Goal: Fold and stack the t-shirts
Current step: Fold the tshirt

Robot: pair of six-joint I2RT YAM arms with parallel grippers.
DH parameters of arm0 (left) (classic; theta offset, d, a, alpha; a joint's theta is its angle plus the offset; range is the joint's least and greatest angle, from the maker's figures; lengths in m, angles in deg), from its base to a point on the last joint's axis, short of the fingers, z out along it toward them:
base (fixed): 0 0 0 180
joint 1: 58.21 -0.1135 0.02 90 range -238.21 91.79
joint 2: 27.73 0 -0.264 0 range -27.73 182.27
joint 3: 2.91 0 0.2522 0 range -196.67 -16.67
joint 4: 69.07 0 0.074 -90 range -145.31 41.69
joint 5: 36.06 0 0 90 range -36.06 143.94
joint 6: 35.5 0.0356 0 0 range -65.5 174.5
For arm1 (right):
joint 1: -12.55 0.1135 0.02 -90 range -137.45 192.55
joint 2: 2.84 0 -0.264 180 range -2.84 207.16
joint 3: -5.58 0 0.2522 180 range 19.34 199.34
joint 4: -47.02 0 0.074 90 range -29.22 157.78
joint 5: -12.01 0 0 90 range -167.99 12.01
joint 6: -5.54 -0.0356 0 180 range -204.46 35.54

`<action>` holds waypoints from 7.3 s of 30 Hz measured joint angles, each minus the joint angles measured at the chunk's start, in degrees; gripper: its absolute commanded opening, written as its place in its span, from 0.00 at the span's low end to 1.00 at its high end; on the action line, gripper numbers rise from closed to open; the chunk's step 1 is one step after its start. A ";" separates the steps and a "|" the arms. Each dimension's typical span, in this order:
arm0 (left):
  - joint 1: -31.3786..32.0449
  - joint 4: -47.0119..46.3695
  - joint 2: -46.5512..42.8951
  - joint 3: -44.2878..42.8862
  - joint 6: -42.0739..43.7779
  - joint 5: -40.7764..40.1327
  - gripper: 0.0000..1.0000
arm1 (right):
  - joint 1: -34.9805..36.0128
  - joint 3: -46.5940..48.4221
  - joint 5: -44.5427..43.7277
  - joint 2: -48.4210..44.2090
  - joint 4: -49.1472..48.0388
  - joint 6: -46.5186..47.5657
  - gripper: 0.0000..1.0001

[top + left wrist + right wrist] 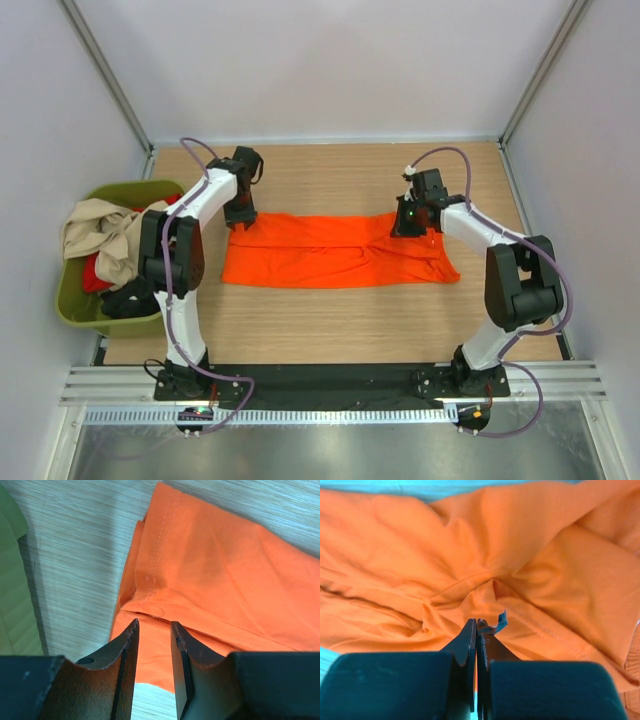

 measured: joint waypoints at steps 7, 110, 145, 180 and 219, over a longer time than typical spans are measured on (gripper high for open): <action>0.02 -0.42 -0.02 0.00 0.04 2.01 0.33 | 0.76 -2.36 -2.10 -1.18 -0.33 1.68 0.37; 35.34 -34.18 4.66 0.76 -15.06 22.97 0.38 | -6.47 -10.73 -18.40 -5.92 6.95 -12.68 0.29; 40.33 -34.07 7.15 0.00 -16.55 19.56 0.39 | -6.47 -19.34 -18.05 -20.94 8.79 -13.29 0.36; 38.32 -31.43 7.10 2.62 -25.92 18.40 0.41 | -6.47 -18.36 -18.82 -15.17 7.13 -12.50 0.03; 38.32 -38.77 3.04 8.61 -32.09 18.69 0.40 | -6.47 -18.51 -16.96 -15.54 5.79 -12.55 0.01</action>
